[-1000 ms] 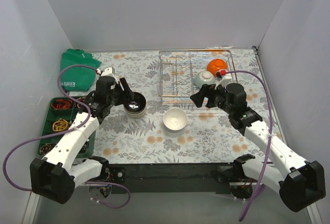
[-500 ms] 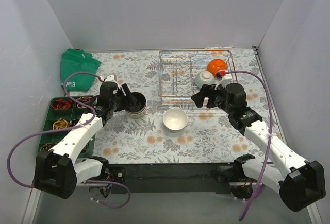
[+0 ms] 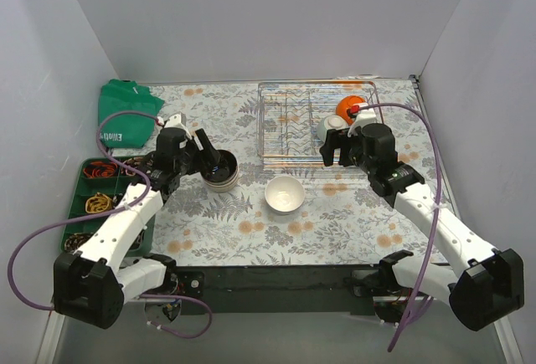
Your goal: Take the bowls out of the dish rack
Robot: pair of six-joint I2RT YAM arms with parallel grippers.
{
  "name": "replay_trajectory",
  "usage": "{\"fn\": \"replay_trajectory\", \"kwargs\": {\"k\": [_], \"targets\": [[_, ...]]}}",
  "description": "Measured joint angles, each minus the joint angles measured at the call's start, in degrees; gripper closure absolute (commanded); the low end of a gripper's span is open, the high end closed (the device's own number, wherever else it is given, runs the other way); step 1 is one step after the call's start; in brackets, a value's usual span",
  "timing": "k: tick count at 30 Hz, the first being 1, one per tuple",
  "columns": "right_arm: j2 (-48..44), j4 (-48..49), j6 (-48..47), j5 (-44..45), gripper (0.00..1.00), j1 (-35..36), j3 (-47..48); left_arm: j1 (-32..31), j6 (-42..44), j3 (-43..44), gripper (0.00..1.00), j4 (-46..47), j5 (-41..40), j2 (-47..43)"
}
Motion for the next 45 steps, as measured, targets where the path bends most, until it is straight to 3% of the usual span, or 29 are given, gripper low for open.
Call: {"fn": "replay_trajectory", "kwargs": {"k": [1,11,19,31,45], "targets": [[0.8,-0.9,-1.0,1.6,0.09,0.0,1.4,0.0,0.7,0.7,0.22,-0.2,-0.5,-0.6],[14.5,-8.8,-9.5,14.3,0.08,0.0,13.8,-2.8,6.5,0.0,0.02,-1.2,-11.8,-7.3],[25.7,-9.2,-24.9,15.7,0.03,-0.2,18.6,-5.3,7.6,-4.7,0.02,-1.0,-18.3,-11.2],[33.9,-2.4,-45.8,11.0,0.02,-0.3,20.0,-6.4,9.1,-5.6,0.02,-1.0,-22.6,-12.3],[40.0,0.8,-55.5,6.9,0.01,-1.6,20.0,-6.4,9.2,-5.6,0.02,-0.9,-23.5,-12.4]]}}
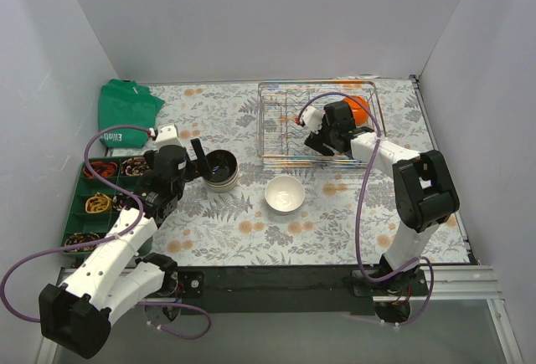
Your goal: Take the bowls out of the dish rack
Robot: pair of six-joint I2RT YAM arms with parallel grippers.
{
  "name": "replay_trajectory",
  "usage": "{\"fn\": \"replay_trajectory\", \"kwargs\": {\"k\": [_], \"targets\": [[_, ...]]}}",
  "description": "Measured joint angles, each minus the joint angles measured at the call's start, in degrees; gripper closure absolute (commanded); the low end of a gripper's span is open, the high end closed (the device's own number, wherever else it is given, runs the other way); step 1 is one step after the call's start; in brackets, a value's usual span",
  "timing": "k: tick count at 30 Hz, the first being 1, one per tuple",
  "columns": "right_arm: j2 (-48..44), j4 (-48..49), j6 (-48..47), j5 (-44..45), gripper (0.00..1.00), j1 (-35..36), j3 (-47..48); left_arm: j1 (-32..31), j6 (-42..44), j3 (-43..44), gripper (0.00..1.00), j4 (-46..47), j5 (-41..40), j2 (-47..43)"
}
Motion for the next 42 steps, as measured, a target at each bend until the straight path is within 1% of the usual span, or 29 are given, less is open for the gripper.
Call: {"fn": "replay_trajectory", "kwargs": {"k": [12,22,26,29,32,34,35,38,42], "targets": [[4.2,4.9,-2.8,1.0,0.02,-0.6,0.4,0.0,0.1,-0.2,0.02,0.2,0.0,0.0],[5.6,9.1,-3.0,3.4,0.07,-0.5,0.2,0.0,0.5,-0.3,0.02,0.2,0.0,0.0],[5.7,11.4,-3.1,5.6,0.17,-0.1,-0.7,0.0,0.5,-0.3,0.02,0.2,0.2,0.0],[5.7,13.0,-3.4,7.6,0.21,0.5,-1.6,0.0,0.6,-0.4,0.02,0.3,0.3,0.0],[5.7,15.4,-3.7,9.2,0.21,1.0,-2.7,0.0,0.7,-0.6,0.02,0.8,0.5,0.0],[5.7,16.5,-3.8,10.0,0.18,1.2,-3.2,0.0,0.9,-1.0,0.02,1.1,0.7,0.0],[5.7,16.9,-3.8,10.4,0.15,1.3,-3.4,0.0,0.9,-1.2,0.02,1.1,0.7,0.0],[5.7,17.1,-4.2,11.3,0.12,1.5,-3.6,0.0,0.9,-1.3,0.02,1.3,1.0,0.0],[5.7,17.3,-4.1,12.7,0.12,1.7,-3.6,0.0,1.1,-1.3,0.02,1.5,1.1,0.0]]}}
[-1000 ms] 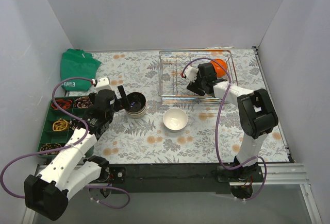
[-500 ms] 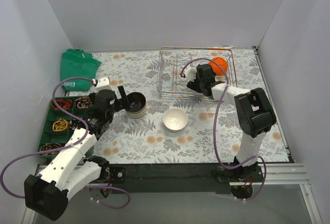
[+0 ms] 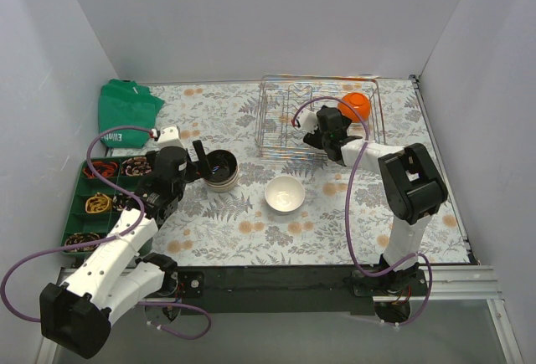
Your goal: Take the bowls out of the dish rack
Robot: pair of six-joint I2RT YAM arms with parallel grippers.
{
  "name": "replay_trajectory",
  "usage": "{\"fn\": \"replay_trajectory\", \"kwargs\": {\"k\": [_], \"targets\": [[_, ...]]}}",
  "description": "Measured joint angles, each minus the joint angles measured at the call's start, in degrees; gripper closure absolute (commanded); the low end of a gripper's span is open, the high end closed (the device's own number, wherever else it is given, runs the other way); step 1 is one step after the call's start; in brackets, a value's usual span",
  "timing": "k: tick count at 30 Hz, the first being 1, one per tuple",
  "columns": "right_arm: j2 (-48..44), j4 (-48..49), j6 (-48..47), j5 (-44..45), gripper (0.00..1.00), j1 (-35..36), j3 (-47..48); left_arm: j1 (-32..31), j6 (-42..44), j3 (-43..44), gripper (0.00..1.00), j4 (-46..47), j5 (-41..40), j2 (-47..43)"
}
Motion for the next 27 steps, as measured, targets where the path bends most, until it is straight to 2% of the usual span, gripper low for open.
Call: {"fn": "replay_trajectory", "kwargs": {"k": [4,12,19,27], "targets": [[0.0,0.0,0.3,1.1,0.11,0.2,0.0,0.0,0.1,-0.1,0.02,0.2,0.0,-0.2],[-2.1,-1.6,0.7,2.1,0.04,-0.1,0.2,0.0,0.3,-0.7,0.02,0.3,0.0,-0.4],[-5.7,-5.8,0.6,-2.3,0.02,-0.7,4.1,0.0,0.8,-0.9,0.02,0.4,0.0,-0.4],[-6.0,-13.4,-6.5,-9.1,0.01,-1.9,5.2,0.0,1.4,-1.0,0.02,1.2,0.2,-0.4]]}}
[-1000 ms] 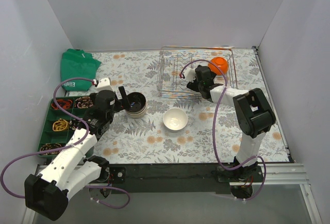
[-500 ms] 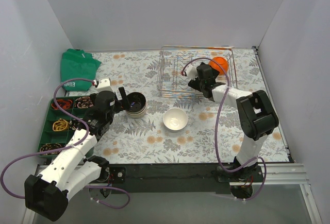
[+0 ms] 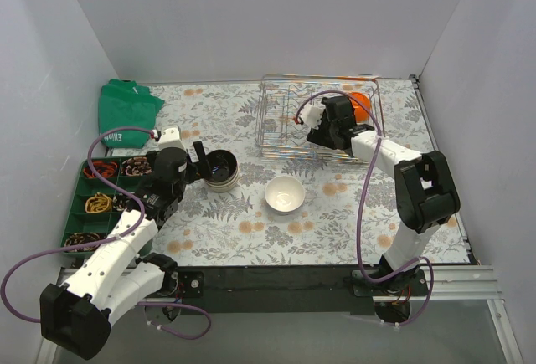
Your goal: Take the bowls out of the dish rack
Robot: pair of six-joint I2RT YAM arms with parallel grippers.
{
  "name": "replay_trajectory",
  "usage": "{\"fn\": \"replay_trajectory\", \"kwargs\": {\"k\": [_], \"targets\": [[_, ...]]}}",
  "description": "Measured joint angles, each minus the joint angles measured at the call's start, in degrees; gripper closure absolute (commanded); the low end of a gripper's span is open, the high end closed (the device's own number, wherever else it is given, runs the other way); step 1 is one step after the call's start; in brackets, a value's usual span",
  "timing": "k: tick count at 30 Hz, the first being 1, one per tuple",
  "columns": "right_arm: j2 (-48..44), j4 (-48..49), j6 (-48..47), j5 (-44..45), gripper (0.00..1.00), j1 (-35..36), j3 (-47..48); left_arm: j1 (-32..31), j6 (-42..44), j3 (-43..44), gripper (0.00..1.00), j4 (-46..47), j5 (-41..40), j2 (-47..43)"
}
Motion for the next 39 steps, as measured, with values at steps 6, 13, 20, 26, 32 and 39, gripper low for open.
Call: {"fn": "replay_trajectory", "kwargs": {"k": [6,13,20,26,32,39], "targets": [[0.3,-3.5,-3.4,-1.5,0.01,-0.5,1.1,0.0,0.2,0.0,0.02,0.3,0.1,0.6],[3.4,-3.7,-4.7,-1.5,0.02,-0.5,3.0,0.0,0.5,0.0,0.02,0.5,0.2,1.8],[6.6,-0.5,-6.2,-0.5,0.02,-0.5,2.1,0.0,0.7,0.0,0.02,0.5,0.3,3.0],[7.5,3.7,-7.1,-0.1,0.02,-0.5,0.4,0.0,1.0,0.0,0.02,0.5,0.3,3.6],[9.1,8.2,-7.7,0.8,0.01,-0.5,-0.2,0.0,1.0,0.0,0.02,0.5,0.5,3.6],[9.6,11.0,-7.7,2.1,0.05,-0.3,-1.0,0.0,1.0,0.0,0.02,0.5,0.5,3.6]]}}
